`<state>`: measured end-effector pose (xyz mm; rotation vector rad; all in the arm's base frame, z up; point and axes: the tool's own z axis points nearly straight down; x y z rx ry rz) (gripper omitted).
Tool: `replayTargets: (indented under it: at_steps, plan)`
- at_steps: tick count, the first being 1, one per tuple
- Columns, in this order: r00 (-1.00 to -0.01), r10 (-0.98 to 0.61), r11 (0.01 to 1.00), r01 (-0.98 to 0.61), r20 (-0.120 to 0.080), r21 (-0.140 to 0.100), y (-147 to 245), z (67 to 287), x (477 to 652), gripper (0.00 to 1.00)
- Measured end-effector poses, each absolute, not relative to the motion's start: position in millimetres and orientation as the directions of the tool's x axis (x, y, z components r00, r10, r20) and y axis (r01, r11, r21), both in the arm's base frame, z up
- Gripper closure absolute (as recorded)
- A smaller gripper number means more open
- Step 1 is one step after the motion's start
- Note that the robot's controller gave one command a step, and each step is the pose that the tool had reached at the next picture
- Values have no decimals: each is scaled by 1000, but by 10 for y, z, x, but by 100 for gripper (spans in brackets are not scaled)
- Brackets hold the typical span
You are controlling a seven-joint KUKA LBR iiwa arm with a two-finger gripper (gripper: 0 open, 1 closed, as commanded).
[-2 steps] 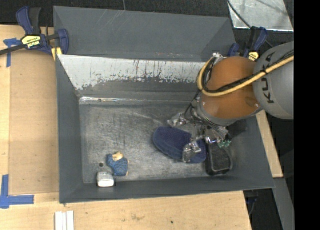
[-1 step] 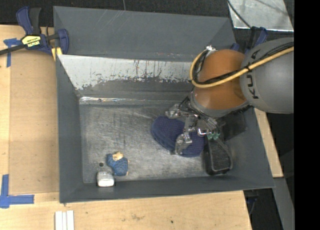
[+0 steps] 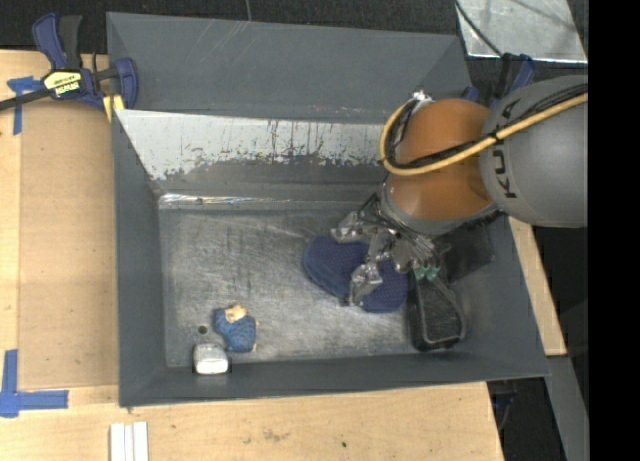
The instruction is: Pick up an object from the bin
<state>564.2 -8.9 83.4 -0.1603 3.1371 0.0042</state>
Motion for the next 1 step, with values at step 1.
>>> replayTargets:
  at_steps: [1]
  plan:
    - [-1000, 26, 1000, 26, -11, 0, -45, 2206, 5368, 100]
